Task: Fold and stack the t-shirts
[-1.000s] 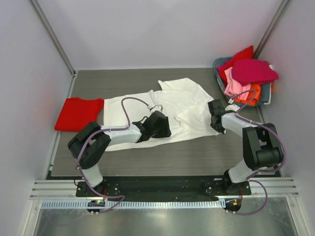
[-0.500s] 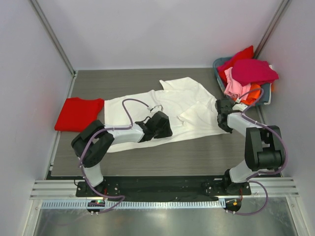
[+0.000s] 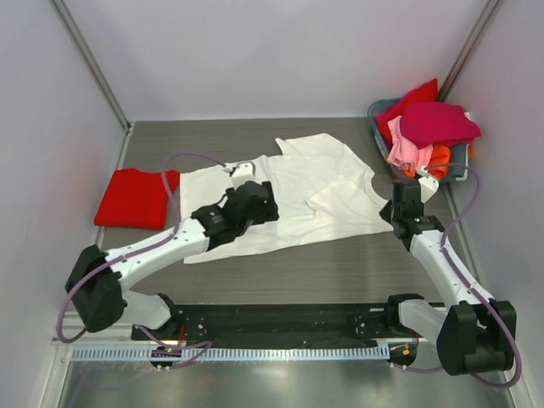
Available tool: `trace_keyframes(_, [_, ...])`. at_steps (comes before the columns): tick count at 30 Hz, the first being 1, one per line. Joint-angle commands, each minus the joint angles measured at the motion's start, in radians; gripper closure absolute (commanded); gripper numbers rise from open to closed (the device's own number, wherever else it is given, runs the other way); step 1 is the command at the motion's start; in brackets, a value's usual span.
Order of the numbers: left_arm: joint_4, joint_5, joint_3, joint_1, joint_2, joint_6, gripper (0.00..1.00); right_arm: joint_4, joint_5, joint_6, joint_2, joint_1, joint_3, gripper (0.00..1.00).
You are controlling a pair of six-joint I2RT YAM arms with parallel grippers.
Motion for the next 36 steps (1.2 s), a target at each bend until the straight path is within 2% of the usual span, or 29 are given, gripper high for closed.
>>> trace_keyframes(1, [-0.212, -0.120, 0.001, 0.073, -0.118, -0.008, 0.29, 0.080, -0.216, -0.016, -0.022, -0.003, -0.013, 0.83])
trace_keyframes(2, [-0.265, -0.116, -0.034, 0.102, -0.145, -0.035, 0.29, 0.081, -0.236, -0.002, -0.018, -0.003, -0.011, 0.83])
trace_keyframes(5, [-0.313, -0.061, -0.136, 0.293, -0.265, -0.083, 0.33, 0.072, -0.258, 0.018, 0.016, -0.001, -0.011, 0.85])
trace_keyframes(8, [-0.318, 0.005, -0.229, 0.398, -0.403, -0.115, 0.36, 0.072, -0.224, 0.029, 0.065, -0.001, -0.013, 0.87])
trace_keyframes(13, [-0.329, 0.071, -0.361, 0.553, -0.495, -0.147, 0.37, 0.073, -0.112, 0.102, 0.157, -0.001, -0.017, 0.90])
trace_keyframes(17, [-0.263, 0.163, -0.375, 0.671, -0.417, -0.109, 0.37, 0.090, -0.054, 0.104, 0.196, -0.003, -0.007, 0.90])
trace_keyframes(20, [-0.217, 0.190, -0.338, 0.707, -0.351, -0.083, 0.39, 0.100, -0.048, 0.086, 0.206, -0.004, 0.009, 0.90])
trace_keyframes(27, [-0.194, 0.200, -0.215, 0.724, -0.101, -0.083, 0.42, 0.127, -0.043, 0.084, 0.171, -0.003, -0.017, 0.90])
trace_keyframes(36, [-0.180, 0.190, -0.143, 0.725, 0.020, -0.090, 0.43, 0.165, -0.019, 0.109, 0.144, -0.004, -0.070, 0.90])
